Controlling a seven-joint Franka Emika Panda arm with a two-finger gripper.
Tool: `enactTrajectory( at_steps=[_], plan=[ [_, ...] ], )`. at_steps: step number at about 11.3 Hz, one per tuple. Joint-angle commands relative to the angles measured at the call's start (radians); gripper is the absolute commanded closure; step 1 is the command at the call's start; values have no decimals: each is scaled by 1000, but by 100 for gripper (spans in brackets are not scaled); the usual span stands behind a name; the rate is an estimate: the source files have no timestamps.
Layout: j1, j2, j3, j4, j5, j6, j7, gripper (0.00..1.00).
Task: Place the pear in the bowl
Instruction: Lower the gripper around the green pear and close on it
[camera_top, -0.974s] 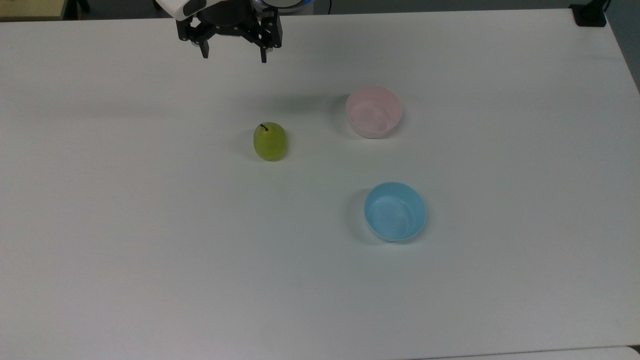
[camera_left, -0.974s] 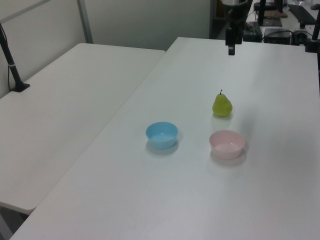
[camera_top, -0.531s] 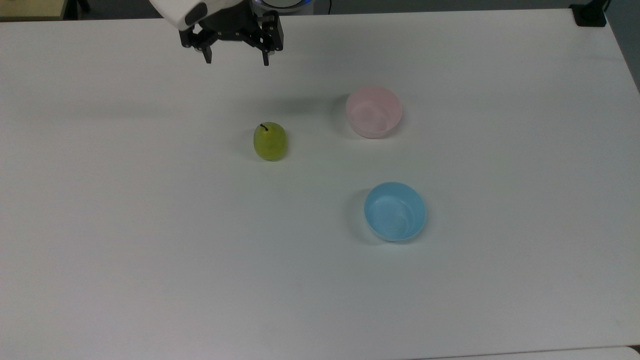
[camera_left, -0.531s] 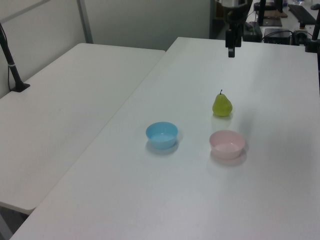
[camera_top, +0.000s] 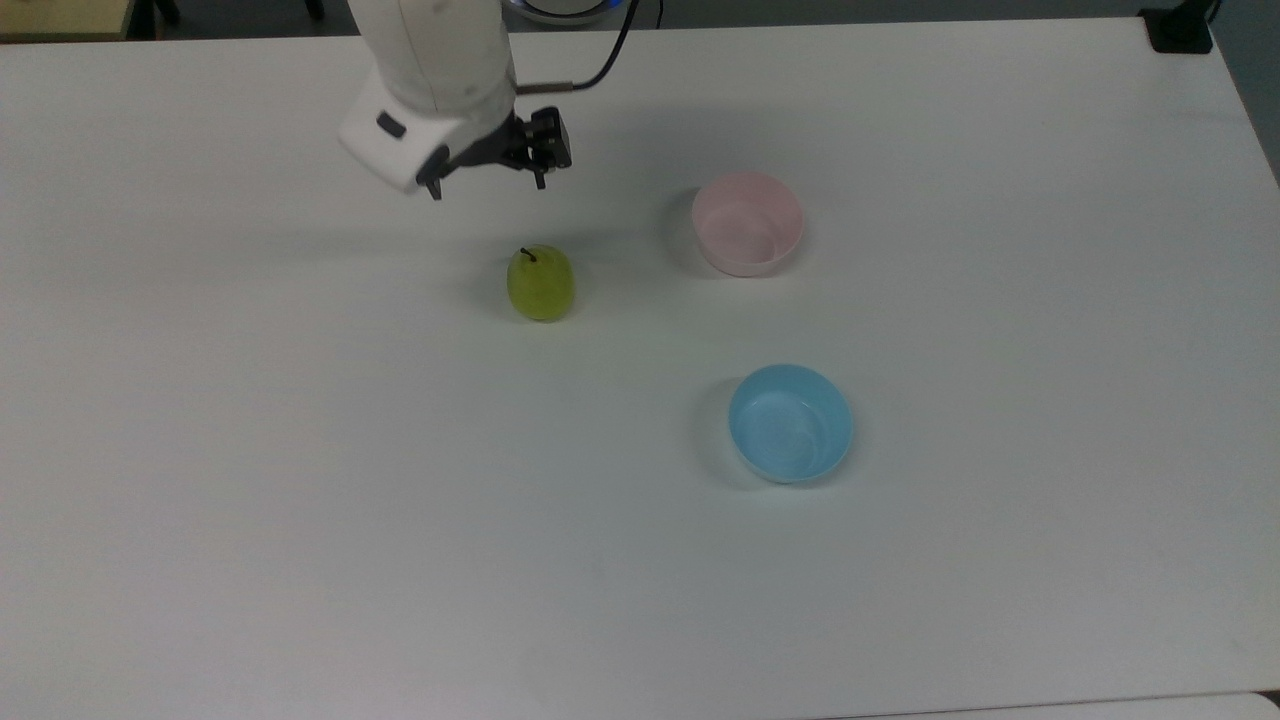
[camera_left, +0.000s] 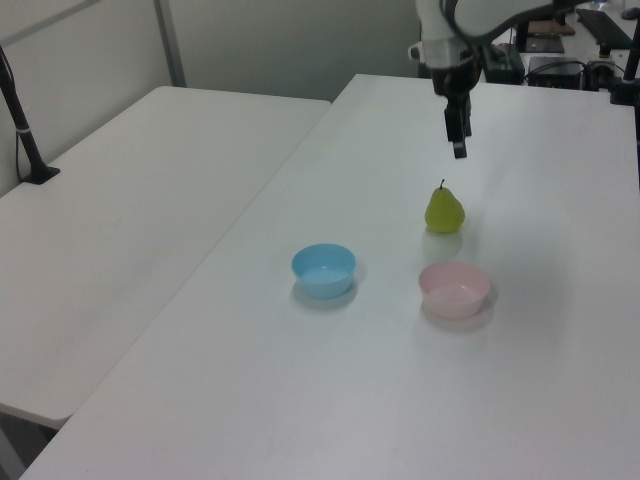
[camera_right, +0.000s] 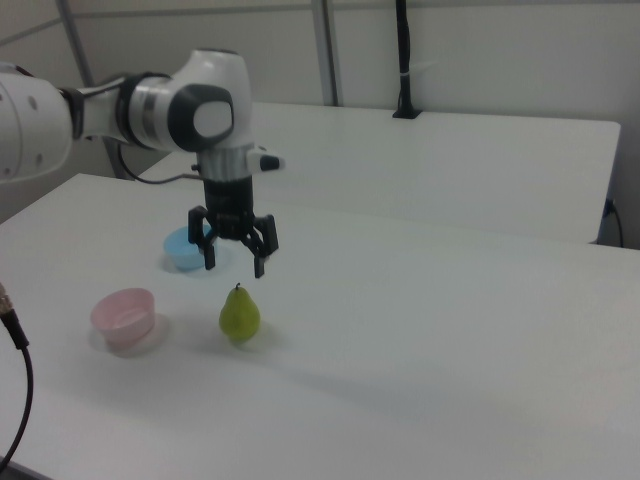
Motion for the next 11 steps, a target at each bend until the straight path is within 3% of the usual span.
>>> enactTrajectory(
  at_steps=[1,8,9,11],
  plan=[
    [16,58,-7,-21,-14,64,-39,0],
    [93,204,-5,-33,-61,188,45,0],
    [93,206,-5,-33,-81,190,47,5],
    [88,192,-5,-32,-86,179,47,44]
  ],
)
